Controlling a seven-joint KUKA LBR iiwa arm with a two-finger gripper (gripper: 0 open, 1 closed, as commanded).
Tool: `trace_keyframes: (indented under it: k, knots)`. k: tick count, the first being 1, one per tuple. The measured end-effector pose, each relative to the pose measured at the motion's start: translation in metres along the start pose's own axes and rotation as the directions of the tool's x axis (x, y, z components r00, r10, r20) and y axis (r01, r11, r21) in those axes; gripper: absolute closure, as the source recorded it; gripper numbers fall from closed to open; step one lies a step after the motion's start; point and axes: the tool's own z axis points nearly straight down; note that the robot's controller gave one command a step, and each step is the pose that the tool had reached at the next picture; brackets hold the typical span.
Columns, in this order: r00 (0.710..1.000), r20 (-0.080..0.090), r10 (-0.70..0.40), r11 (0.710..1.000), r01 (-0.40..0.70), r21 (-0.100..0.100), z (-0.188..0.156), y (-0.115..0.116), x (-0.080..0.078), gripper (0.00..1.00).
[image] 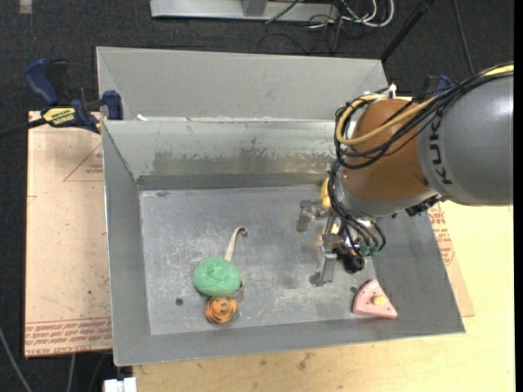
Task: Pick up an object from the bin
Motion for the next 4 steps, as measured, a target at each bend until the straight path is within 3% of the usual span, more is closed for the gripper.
trace_keyframes:
  k: [1,2,3,4]
  knots:
    - [1.000,0.007,0.000,1.000,0.000,0.000,-0.004,0.000,-0.002,0.00]
    - [0.999,0.008,-0.048,0.999,0.048,-0.001,-0.010,-0.044,0.030,0.00]
    - [0.999,0.008,0.040,0.999,-0.040,0.000,-0.003,-0.078,-0.007,0.00]
    - [0.998,0.015,0.067,0.998,-0.067,0.000,0.008,-0.091,-0.020,0.00]
